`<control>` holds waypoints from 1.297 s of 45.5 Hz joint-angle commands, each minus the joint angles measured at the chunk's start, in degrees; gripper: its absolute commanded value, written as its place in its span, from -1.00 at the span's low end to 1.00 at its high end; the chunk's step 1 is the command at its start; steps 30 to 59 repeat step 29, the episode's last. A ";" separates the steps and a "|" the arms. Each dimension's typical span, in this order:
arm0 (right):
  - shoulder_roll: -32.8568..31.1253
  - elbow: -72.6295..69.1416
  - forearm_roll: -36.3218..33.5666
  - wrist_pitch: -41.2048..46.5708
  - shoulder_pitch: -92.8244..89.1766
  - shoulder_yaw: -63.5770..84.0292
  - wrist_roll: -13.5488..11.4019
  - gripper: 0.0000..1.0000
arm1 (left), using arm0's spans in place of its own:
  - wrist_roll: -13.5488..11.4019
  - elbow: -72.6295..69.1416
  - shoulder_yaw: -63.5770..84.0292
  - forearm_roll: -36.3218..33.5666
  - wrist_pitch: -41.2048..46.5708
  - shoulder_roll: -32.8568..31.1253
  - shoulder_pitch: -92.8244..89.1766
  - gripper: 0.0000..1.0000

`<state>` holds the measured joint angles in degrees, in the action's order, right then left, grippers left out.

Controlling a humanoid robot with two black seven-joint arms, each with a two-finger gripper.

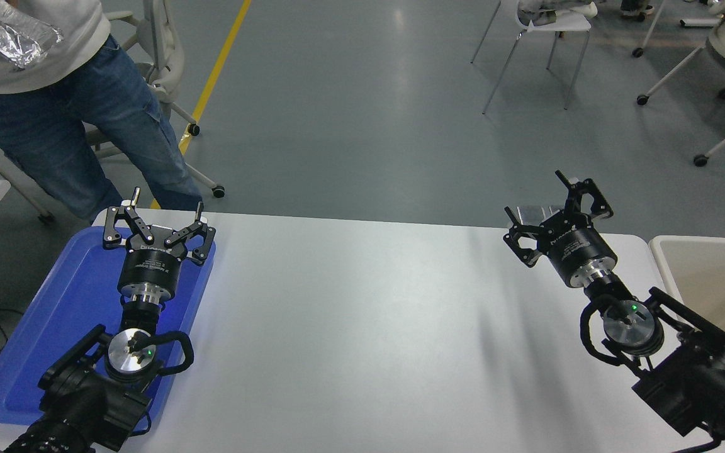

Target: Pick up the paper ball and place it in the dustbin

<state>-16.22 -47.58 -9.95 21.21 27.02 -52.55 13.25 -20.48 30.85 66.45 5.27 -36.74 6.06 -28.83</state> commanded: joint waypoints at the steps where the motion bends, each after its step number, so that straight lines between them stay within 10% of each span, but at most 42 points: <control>1: 1.45 0.03 -1.21 5.33 -3.73 -2.38 0.02 1.00 | 0.00 0.00 0.00 0.00 0.00 0.00 0.00 1.00; 59: 1.10 1.26 -1.13 7.61 -4.70 -3.08 -0.16 1.00 | 0.00 0.00 0.00 0.00 -0.09 0.00 0.00 1.00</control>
